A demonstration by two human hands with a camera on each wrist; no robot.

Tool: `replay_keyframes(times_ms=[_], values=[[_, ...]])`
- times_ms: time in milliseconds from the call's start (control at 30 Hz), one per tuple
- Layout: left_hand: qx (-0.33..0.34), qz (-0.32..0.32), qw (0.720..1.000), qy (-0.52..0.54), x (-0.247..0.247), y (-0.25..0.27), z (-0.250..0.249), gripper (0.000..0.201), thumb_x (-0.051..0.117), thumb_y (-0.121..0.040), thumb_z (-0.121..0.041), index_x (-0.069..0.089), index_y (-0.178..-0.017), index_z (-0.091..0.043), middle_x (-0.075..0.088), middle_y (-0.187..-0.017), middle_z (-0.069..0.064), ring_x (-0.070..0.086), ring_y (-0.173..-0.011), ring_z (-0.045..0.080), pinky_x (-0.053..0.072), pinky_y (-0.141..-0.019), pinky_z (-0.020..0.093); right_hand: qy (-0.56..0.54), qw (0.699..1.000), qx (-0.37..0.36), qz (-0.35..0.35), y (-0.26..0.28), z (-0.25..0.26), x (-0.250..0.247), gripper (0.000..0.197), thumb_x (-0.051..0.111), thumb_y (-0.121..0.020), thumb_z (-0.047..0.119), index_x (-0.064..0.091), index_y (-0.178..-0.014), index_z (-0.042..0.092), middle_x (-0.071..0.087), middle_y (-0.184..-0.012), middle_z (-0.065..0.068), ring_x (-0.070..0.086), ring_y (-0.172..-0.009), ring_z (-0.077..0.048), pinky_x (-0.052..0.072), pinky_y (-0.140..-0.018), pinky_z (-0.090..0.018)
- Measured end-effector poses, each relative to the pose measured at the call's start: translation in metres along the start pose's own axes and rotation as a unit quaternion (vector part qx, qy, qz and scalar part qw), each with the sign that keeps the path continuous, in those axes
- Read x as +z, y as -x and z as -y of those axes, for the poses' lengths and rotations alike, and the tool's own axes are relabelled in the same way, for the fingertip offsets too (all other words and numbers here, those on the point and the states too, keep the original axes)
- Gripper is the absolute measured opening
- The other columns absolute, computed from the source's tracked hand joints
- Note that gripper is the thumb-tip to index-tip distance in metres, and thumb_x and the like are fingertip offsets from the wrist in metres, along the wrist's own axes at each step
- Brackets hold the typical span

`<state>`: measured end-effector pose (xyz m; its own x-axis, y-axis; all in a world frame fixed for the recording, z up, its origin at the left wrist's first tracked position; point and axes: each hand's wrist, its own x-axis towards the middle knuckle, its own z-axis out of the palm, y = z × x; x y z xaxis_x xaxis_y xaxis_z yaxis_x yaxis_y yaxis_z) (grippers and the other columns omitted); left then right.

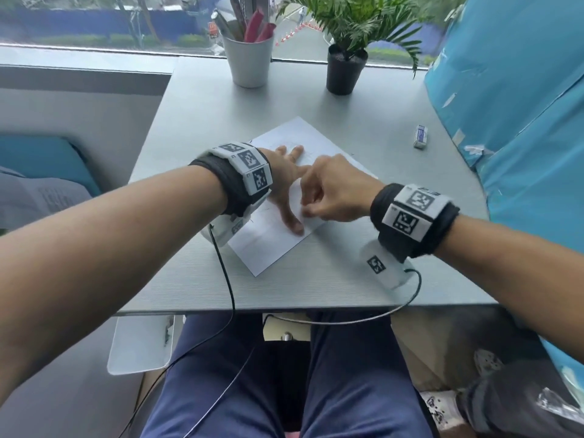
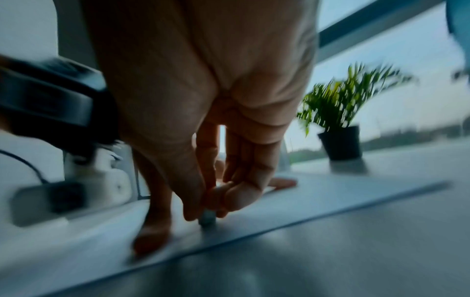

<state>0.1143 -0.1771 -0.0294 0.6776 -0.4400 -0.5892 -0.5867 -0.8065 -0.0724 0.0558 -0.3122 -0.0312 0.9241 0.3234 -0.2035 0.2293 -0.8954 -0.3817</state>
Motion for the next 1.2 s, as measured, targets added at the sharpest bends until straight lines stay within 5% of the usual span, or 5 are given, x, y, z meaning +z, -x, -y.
replay_keyframes(times_ms=[200, 367, 533, 667, 1200], values=[[-0.004, -0.001, 1.000, 0.017, 0.001, 0.001, -0.002, 0.140, 0.080, -0.052, -0.076, -0.017, -0.150, -0.053, -0.026, -0.164, 0.000, -0.017, -0.152, 0.031, 0.011, -0.117, 0.068, 0.015, 0.993, 0.084, -0.088, -0.020, -0.037, -0.029, 0.010, 0.079, -0.074, 0.020, 0.078, -0.079, 0.012, 0.073, -0.077, -0.004, 0.066, -0.073, -0.016, 0.042, -0.054, -0.016], [0.003, 0.004, 1.000, 0.003, 0.000, 0.002, -0.002, 0.133, 0.078, -0.055, -0.078, -0.005, -0.155, -0.049, -0.029, -0.163, 0.005, -0.019, -0.151, 0.035, 0.008, -0.117, 0.065, -0.004, 1.000, -0.005, 0.011, -0.003, -0.003, -0.001, 0.005, 0.079, -0.073, 0.020, 0.075, -0.071, 0.018, 0.067, -0.067, 0.008, 0.061, -0.062, -0.005, 0.044, -0.054, -0.010], [0.003, -0.016, 1.000, 0.026, 0.004, 0.001, -0.001, 0.139, 0.081, -0.053, -0.076, -0.016, -0.150, -0.053, -0.024, -0.165, 0.000, -0.017, -0.152, 0.029, 0.012, -0.119, 0.064, 0.011, 0.992, 0.085, -0.098, -0.028, -0.035, -0.030, 0.008, 0.078, -0.073, 0.020, 0.078, -0.077, 0.013, 0.068, -0.072, 0.000, 0.066, -0.073, -0.015, 0.039, -0.052, -0.012], [0.019, 0.003, 1.000, 0.011, 0.002, 0.001, -0.003, 0.123, 0.078, -0.055, -0.077, 0.012, -0.154, -0.050, -0.029, -0.162, 0.009, -0.020, -0.150, 0.038, 0.004, -0.120, 0.063, 0.016, 1.000, -0.014, -0.003, -0.004, 0.007, 0.005, 0.005, 0.075, -0.076, 0.017, 0.078, -0.076, 0.013, 0.069, -0.073, 0.002, 0.058, -0.064, -0.008, 0.039, -0.054, -0.011], [0.005, -0.009, 0.999, 0.048, 0.005, 0.002, 0.000, 0.144, 0.083, -0.048, -0.076, -0.018, -0.148, -0.055, -0.029, -0.162, -0.006, -0.023, -0.151, 0.027, 0.007, -0.117, 0.068, -0.023, 0.989, 0.099, -0.106, -0.031, -0.037, -0.032, 0.012, 0.080, -0.072, 0.022, 0.079, -0.079, 0.012, 0.074, -0.075, -0.004, 0.067, -0.073, -0.014, 0.044, -0.059, -0.016]])
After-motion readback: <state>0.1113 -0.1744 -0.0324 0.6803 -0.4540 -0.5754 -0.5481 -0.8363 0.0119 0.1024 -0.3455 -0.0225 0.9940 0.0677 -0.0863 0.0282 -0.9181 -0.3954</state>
